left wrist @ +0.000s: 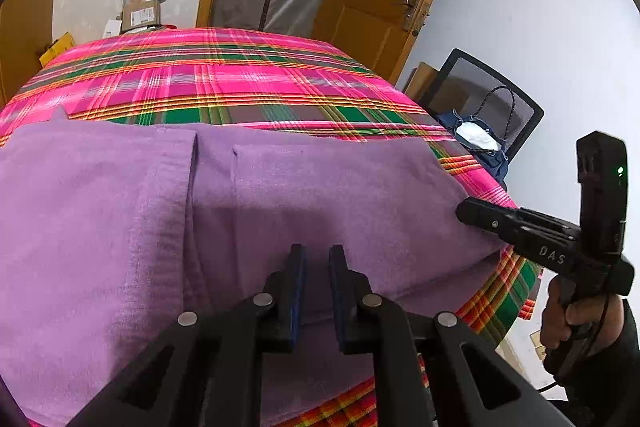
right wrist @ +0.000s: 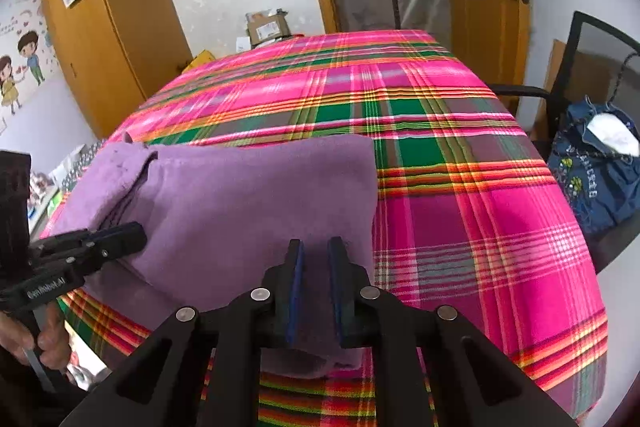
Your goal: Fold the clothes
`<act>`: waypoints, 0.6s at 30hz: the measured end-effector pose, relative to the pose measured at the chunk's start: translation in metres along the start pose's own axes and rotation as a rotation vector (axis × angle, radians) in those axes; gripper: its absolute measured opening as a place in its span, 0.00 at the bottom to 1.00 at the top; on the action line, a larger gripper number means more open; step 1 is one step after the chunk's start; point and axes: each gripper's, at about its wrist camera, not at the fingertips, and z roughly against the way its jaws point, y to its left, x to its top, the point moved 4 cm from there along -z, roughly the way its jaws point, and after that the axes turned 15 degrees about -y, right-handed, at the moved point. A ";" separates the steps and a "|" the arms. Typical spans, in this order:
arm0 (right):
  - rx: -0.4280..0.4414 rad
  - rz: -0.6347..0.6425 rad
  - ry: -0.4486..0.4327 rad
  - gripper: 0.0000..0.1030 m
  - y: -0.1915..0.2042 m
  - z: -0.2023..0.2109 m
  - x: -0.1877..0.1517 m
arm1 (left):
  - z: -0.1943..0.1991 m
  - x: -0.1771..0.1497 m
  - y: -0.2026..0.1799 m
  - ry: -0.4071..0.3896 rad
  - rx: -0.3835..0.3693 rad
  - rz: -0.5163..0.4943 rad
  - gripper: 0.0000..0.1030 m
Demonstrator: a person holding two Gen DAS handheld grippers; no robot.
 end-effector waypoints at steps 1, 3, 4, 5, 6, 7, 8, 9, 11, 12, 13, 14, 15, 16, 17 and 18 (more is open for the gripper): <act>-0.006 -0.001 -0.012 0.11 0.001 0.002 0.001 | 0.000 0.000 0.000 0.001 0.002 -0.003 0.12; -0.011 -0.007 -0.034 0.11 0.000 0.007 0.001 | 0.000 -0.001 0.000 0.002 0.004 -0.007 0.12; -0.017 -0.012 -0.044 0.11 -0.001 0.009 0.000 | 0.000 -0.001 0.000 0.002 0.003 -0.007 0.12; -0.025 -0.022 -0.046 0.11 -0.003 0.010 -0.002 | 0.000 -0.001 0.000 0.002 0.003 -0.006 0.12; -0.028 -0.033 -0.039 0.11 -0.005 0.010 -0.005 | 0.000 0.000 0.000 0.002 0.003 -0.006 0.12; -0.029 -0.039 -0.033 0.11 -0.006 0.010 -0.008 | -0.001 0.000 0.000 0.002 0.005 -0.009 0.12; -0.030 -0.041 -0.036 0.11 -0.007 0.011 -0.009 | -0.001 0.000 0.000 0.002 0.007 -0.011 0.12; -0.032 -0.042 -0.039 0.11 -0.007 0.011 -0.010 | -0.001 0.000 -0.001 0.002 0.009 -0.014 0.12; -0.037 -0.038 -0.041 0.11 -0.007 0.011 -0.011 | -0.001 0.000 0.000 0.002 0.012 -0.016 0.12; -0.039 -0.035 -0.042 0.11 -0.007 0.011 -0.011 | -0.001 0.000 0.000 0.004 0.012 -0.016 0.12; -0.040 -0.034 -0.043 0.11 -0.007 0.011 -0.012 | -0.001 0.000 0.000 0.006 0.013 -0.016 0.12; -0.040 -0.034 -0.044 0.11 -0.007 0.010 -0.012 | -0.001 0.001 -0.001 0.010 0.014 -0.016 0.12; -0.040 -0.036 -0.042 0.11 -0.007 0.009 -0.011 | -0.002 0.002 -0.001 0.015 0.015 -0.017 0.12; -0.041 -0.037 -0.039 0.11 -0.007 0.009 -0.010 | -0.002 0.003 -0.002 0.023 0.019 -0.022 0.12; -0.041 -0.037 -0.039 0.11 -0.008 0.008 -0.009 | -0.002 0.004 -0.002 0.031 0.024 -0.028 0.12; -0.039 -0.037 -0.041 0.11 -0.008 0.008 -0.005 | -0.002 0.005 -0.003 0.036 0.028 -0.033 0.12</act>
